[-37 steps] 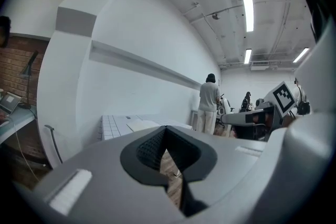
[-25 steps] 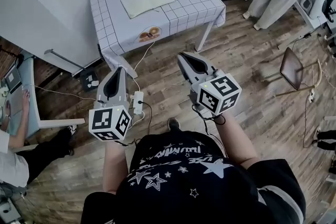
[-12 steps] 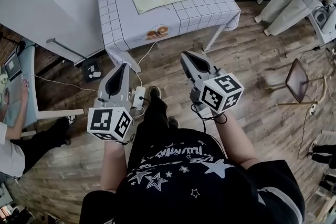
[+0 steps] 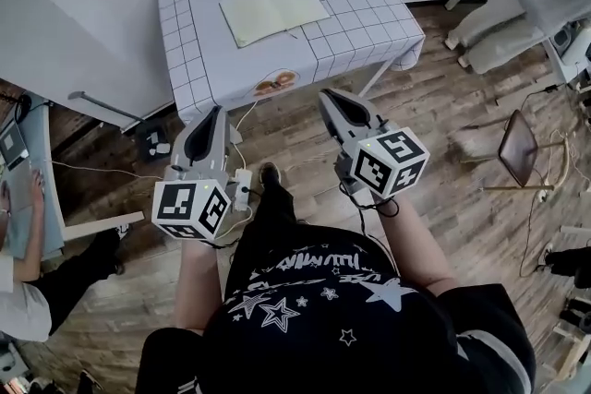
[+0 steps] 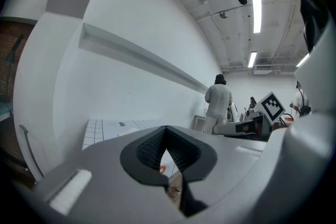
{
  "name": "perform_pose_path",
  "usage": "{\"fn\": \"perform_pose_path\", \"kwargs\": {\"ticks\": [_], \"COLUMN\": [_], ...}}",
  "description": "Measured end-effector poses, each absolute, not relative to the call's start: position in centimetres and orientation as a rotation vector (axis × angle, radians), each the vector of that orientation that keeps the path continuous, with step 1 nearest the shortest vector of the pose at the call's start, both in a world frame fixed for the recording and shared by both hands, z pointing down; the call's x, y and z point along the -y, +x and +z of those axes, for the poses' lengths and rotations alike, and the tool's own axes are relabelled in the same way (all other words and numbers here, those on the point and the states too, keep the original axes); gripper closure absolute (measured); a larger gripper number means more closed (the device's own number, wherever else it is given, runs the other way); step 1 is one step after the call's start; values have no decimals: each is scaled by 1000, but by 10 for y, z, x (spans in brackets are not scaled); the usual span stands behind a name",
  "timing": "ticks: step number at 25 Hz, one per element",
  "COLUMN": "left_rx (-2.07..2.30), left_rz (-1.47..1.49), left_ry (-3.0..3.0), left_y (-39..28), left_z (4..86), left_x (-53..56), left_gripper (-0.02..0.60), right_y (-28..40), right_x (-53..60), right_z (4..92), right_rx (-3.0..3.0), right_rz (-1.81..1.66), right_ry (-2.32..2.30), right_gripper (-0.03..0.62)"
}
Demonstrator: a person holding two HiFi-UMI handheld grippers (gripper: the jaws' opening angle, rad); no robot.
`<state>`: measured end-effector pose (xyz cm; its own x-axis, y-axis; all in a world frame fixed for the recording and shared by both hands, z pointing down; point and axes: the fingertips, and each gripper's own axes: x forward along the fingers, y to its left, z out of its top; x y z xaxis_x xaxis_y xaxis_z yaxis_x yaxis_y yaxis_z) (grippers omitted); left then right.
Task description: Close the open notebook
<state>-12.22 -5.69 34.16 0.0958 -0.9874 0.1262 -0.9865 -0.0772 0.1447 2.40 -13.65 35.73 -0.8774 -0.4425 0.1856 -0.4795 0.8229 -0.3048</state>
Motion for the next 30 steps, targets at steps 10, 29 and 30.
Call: {"fn": "perform_pose_path", "kwargs": {"ticks": [10,29,30], "left_rx": [1965,1871,1862], "left_rz": [27,39,53], "left_ry": [2178,2102,2102], "left_y": [-171,-258,-258], "left_z": [358,418,423], "left_x": [126,205,207], "left_gripper": [573,572,572], "right_y": [-23,-141,-144], "right_x": [202,268,269], "right_z": [363,429,434], "right_rx": [2834,2689,2677], "right_rz": [474,409,402], "right_ry": [796,662,656], "right_gripper": [577,502,496]}}
